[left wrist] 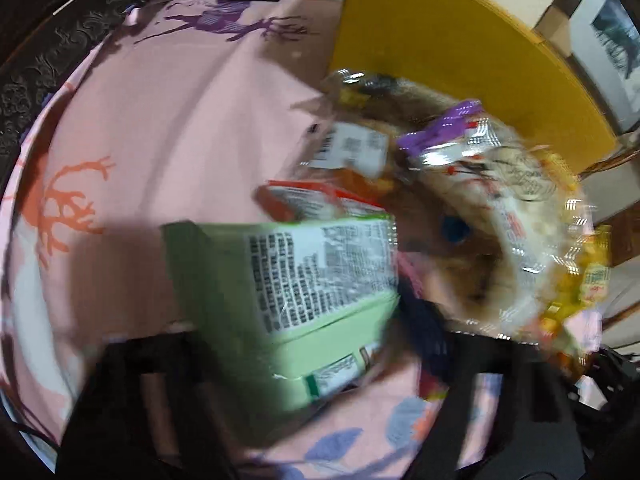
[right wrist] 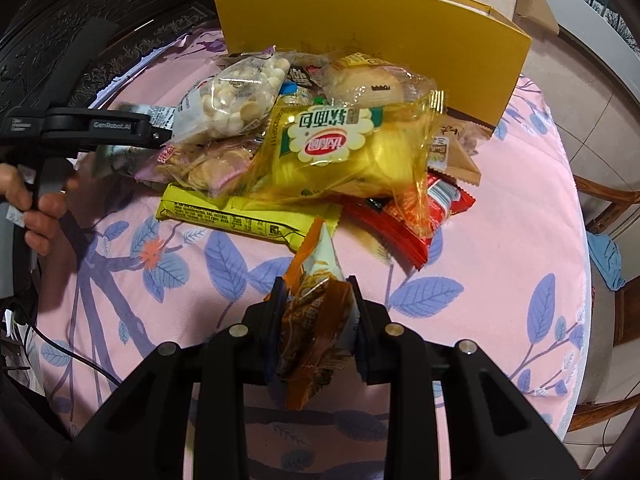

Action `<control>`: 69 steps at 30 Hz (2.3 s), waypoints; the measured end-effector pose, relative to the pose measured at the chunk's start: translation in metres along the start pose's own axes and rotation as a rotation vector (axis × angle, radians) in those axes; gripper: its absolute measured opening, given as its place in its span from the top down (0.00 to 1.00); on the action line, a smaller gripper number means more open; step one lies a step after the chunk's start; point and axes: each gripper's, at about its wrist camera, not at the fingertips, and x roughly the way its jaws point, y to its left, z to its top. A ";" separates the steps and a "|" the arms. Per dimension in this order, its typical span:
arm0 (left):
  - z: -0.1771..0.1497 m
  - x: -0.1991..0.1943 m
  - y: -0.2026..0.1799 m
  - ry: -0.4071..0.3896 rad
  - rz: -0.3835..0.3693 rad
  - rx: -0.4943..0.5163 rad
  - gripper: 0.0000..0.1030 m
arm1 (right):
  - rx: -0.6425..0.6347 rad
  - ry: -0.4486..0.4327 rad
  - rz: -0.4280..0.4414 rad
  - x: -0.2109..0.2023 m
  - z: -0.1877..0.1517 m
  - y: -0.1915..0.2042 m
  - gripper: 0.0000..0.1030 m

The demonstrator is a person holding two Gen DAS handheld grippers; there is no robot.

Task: Organize snacks
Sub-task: 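Lift both packs into the yellow box and release them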

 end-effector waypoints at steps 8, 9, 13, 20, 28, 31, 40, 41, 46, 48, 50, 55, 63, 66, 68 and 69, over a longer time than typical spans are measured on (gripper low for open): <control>-0.028 -0.043 -0.002 -0.084 0.004 0.055 0.86 | 0.000 -0.035 -0.001 -0.008 0.002 0.000 0.72; -0.029 -0.048 -0.003 -0.093 0.005 0.059 0.86 | 0.001 -0.045 0.000 -0.010 0.004 -0.001 0.72; -0.038 -0.076 -0.009 -0.130 -0.020 0.065 0.86 | 0.008 -0.090 0.001 -0.026 0.009 -0.003 0.73; -0.031 -0.118 -0.033 -0.218 -0.085 0.119 0.87 | 0.054 -0.206 0.013 -0.066 0.028 -0.015 0.73; 0.023 -0.153 -0.079 -0.323 -0.145 0.215 0.88 | 0.063 -0.378 0.017 -0.117 0.088 -0.033 0.73; 0.057 -0.161 -0.091 -0.343 -0.184 0.202 0.88 | 0.059 -0.447 0.015 -0.134 0.122 -0.045 0.73; 0.154 -0.184 -0.146 -0.430 -0.192 0.264 0.88 | 0.033 -0.568 -0.013 -0.161 0.215 -0.079 0.73; 0.164 -0.187 -0.152 -0.439 -0.196 0.273 0.88 | 0.041 -0.580 -0.013 -0.164 0.227 -0.085 0.73; 0.217 -0.195 -0.180 -0.478 -0.206 0.269 0.88 | 0.084 -0.617 -0.037 -0.166 0.268 -0.108 0.73; 0.228 -0.184 -0.184 -0.454 -0.192 0.243 0.87 | 0.092 -0.608 -0.037 -0.159 0.278 -0.114 0.73; 0.233 -0.171 -0.185 -0.431 -0.158 0.225 0.81 | 0.087 -0.587 -0.057 -0.148 0.286 -0.114 0.71; 0.237 -0.148 -0.178 -0.402 -0.022 0.154 0.12 | 0.143 -0.508 -0.056 -0.121 0.293 -0.119 0.32; 0.208 -0.153 -0.150 -0.432 -0.027 0.125 0.11 | 0.115 -0.477 0.018 -0.116 0.258 -0.112 0.32; 0.181 -0.151 -0.139 -0.439 0.021 0.141 0.11 | 0.086 -0.463 0.050 -0.116 0.229 -0.107 0.32; 0.162 -0.149 -0.132 -0.438 0.054 0.161 0.11 | 0.038 -0.445 0.079 -0.115 0.204 -0.100 0.32; 0.149 -0.148 -0.127 -0.434 0.072 0.167 0.11 | 0.007 -0.440 0.088 -0.115 0.191 -0.096 0.32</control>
